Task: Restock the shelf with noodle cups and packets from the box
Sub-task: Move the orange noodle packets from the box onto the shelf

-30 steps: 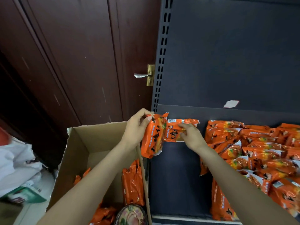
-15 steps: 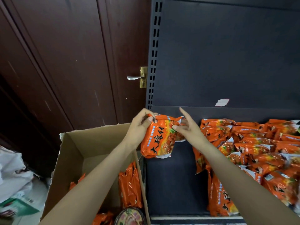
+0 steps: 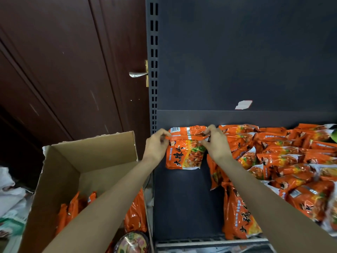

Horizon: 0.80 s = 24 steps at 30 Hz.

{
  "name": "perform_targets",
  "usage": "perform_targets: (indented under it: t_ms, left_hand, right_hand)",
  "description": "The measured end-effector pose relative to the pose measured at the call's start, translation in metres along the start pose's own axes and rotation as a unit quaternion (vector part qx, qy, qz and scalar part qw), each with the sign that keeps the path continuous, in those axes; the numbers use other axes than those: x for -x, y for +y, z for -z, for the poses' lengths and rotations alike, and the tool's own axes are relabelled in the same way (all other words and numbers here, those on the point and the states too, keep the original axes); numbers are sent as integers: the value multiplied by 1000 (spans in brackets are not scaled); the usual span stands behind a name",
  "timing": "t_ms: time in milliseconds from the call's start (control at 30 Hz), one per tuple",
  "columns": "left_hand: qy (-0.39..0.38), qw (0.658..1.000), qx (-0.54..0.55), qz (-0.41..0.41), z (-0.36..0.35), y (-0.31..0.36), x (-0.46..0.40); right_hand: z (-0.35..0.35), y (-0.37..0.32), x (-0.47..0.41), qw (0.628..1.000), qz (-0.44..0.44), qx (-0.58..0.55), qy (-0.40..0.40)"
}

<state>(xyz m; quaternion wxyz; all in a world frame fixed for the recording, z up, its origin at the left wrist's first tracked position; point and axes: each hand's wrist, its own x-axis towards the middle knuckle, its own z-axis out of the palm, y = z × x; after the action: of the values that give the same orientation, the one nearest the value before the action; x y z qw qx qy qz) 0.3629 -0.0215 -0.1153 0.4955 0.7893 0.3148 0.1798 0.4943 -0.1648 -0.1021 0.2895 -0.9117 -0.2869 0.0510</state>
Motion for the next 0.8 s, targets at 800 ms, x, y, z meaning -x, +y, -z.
perform_targets:
  t_ms: [800]
  left_hand:
    - [2,983,-155,-101,56,-9,35]
  right_hand:
    - [-18,-68,51,992,122,17,12]
